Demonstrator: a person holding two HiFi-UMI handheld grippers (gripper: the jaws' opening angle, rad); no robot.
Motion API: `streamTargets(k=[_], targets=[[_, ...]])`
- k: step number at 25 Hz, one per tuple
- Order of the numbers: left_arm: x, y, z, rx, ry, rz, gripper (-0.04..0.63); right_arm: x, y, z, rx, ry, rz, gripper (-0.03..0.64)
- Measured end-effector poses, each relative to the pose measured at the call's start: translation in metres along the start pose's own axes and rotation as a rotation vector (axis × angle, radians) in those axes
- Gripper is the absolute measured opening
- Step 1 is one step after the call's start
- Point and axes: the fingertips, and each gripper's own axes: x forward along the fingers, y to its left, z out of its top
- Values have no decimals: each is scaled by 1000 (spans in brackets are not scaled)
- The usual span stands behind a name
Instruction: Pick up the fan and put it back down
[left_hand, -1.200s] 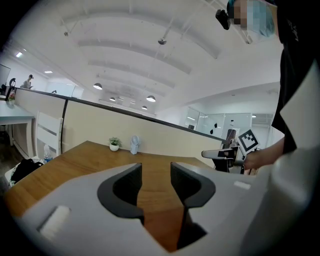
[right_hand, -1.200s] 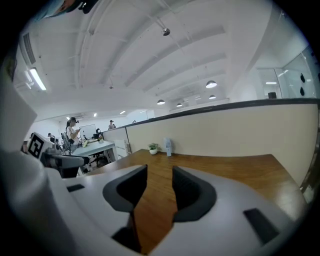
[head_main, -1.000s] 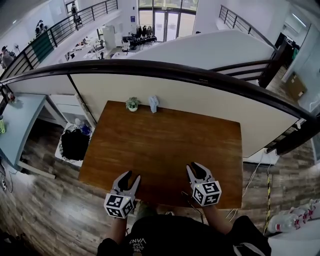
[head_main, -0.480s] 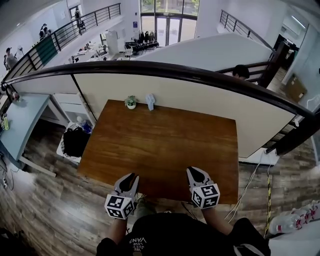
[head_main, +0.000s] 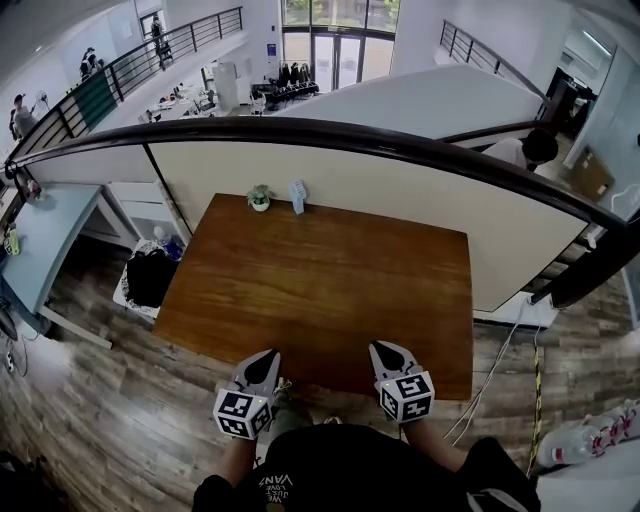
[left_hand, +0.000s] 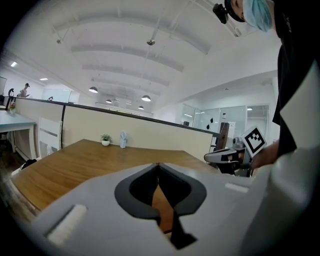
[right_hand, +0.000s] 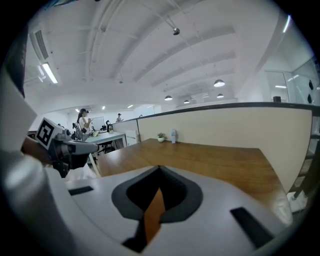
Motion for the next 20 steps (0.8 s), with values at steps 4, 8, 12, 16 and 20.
streamTargets(k=[4, 8, 12, 16, 20], targets=[[-3, -6, -6, 2, 21, -17, 12, -2, 2, -2, -10, 3, -2, 12], [-4, -8, -7, 8, 28, -23, 11, -3, 2, -4, -4, 8, -7, 12], [-3, -5, -7, 27, 31, -30, 11, -2, 1, -2, -13, 11, -12, 12], [-2, -3, -5, 16, 32, -34, 11, 0, 1, 0, -18, 13, -14, 12], [1, 1, 1, 16, 26, -37, 11, 5, 2, 4, -21, 10, -16, 12]])
